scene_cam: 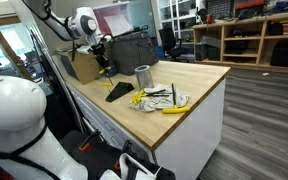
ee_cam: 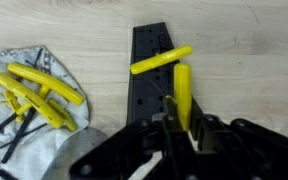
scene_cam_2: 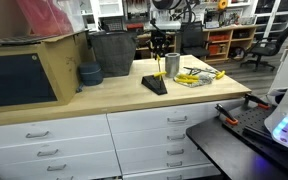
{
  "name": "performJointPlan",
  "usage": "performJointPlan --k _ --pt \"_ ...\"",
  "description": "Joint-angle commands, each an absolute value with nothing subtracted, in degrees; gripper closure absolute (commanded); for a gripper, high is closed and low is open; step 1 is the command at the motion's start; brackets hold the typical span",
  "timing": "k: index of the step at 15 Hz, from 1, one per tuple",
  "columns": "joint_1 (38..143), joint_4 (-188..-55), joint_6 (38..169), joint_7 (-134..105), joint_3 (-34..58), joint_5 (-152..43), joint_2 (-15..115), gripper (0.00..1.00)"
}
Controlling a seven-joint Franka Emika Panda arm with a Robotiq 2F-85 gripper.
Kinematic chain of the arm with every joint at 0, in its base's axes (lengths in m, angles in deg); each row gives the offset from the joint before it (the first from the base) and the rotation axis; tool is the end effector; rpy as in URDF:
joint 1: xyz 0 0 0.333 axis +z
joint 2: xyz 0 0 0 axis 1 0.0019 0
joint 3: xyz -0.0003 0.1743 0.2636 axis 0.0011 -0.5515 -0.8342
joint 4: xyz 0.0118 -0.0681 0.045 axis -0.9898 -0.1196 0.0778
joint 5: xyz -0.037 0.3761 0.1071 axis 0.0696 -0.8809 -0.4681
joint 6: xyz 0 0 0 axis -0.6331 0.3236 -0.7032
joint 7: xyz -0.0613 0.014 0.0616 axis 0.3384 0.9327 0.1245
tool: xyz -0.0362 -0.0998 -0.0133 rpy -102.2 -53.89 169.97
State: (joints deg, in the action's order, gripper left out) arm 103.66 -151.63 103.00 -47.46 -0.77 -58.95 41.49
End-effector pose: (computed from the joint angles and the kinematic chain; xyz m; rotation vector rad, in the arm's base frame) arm 0.5209 0.2166 0.3447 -3.0501 0.4309 -0.0485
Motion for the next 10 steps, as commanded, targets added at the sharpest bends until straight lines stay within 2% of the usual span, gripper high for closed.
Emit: performJointPlan --k 1,8,9,10 --pt "102.9 -148.9 102.3 -35.0 -1.7 -60.2 43.2 0.96" --pt "101.5 -144.2 99.0 -9.2 -3.4 -64.9 47.1 0.96" --pt "101.8 -144.3 98.0 -10.9 -3.0 -64.8 46.6 0.96" --pt "102.5 -146.3 101.2 -13.3 -2.5 -63.6 46.4 0.83"
